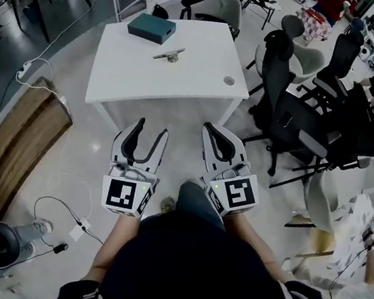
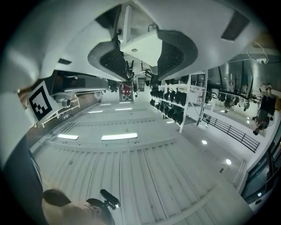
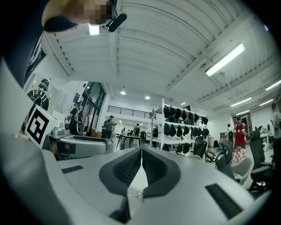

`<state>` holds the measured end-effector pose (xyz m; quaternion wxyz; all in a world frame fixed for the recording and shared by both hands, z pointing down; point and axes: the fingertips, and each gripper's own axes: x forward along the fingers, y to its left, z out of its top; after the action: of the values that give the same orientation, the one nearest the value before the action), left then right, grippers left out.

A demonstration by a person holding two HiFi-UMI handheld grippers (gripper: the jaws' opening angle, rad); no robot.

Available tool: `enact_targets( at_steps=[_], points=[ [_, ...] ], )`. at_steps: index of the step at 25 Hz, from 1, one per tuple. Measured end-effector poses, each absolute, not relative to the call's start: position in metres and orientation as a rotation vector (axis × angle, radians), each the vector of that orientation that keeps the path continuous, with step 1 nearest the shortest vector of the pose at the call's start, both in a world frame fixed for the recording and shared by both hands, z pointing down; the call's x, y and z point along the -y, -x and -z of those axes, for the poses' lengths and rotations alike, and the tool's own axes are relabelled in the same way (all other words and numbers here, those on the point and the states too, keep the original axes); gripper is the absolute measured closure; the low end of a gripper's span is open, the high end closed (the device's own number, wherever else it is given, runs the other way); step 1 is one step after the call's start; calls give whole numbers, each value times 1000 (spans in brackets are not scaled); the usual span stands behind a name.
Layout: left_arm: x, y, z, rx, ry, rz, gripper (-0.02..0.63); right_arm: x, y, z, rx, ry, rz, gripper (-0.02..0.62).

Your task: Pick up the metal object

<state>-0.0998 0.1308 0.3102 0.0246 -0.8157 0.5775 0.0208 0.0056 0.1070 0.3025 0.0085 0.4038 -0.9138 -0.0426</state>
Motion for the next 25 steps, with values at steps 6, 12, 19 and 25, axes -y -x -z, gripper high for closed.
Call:
enact_targets(
  at_steps=[6, 12, 19, 25],
  points=[
    [-102, 112, -321, -1803, 2534, -62, 403, -71, 16, -309, 2886, -1228, 131, 568],
    [-40, 127, -325, -1784, 2522, -41, 405, -2, 43, -307, 2918, -1193, 251, 568],
    [70, 143, -332, -1804, 2509, 6, 403, 116, 63, -309, 2923, -1167, 237, 568],
    [168, 164, -346, -1849, 2470, 37, 404, 217, 86, -320, 2914, -1074, 252, 568]
  ],
)
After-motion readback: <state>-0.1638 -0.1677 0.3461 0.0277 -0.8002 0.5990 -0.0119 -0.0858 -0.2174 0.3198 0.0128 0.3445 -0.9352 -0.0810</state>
